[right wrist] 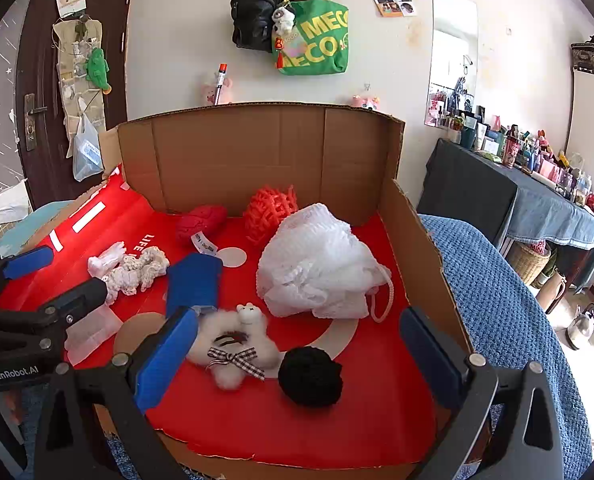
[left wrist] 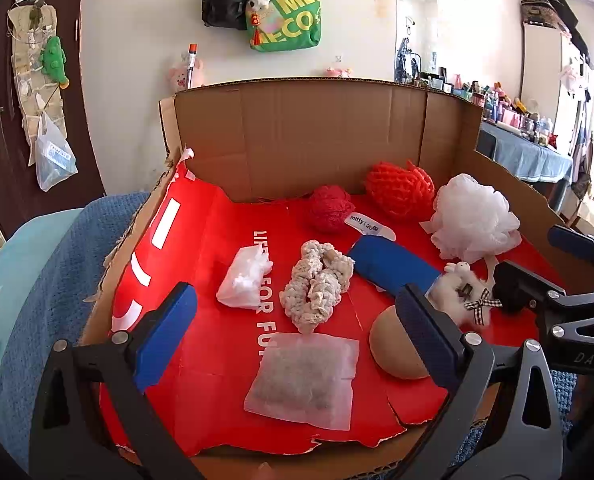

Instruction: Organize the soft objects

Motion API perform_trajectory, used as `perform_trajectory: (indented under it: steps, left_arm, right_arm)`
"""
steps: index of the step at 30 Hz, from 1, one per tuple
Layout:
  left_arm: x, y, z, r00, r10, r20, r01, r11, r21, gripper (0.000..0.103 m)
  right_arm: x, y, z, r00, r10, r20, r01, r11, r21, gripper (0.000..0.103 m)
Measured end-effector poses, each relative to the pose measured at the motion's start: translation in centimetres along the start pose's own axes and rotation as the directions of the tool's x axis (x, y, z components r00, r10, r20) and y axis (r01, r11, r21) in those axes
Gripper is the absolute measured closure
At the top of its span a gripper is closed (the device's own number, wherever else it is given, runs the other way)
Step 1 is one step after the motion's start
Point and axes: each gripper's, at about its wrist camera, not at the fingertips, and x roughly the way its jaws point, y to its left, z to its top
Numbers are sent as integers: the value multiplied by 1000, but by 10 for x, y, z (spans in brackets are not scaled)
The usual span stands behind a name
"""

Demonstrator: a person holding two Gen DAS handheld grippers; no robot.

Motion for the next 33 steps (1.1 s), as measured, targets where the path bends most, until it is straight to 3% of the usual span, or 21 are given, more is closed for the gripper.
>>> perform_trajectory:
  steps: [33]
  left_arm:
    - [0, 0, 0, 1000, -1, -1, 1, 1000, 0, 2]
  right_arm:
    - [1, 0, 0, 1000, -7, -3, 7, 1000, -2, 0]
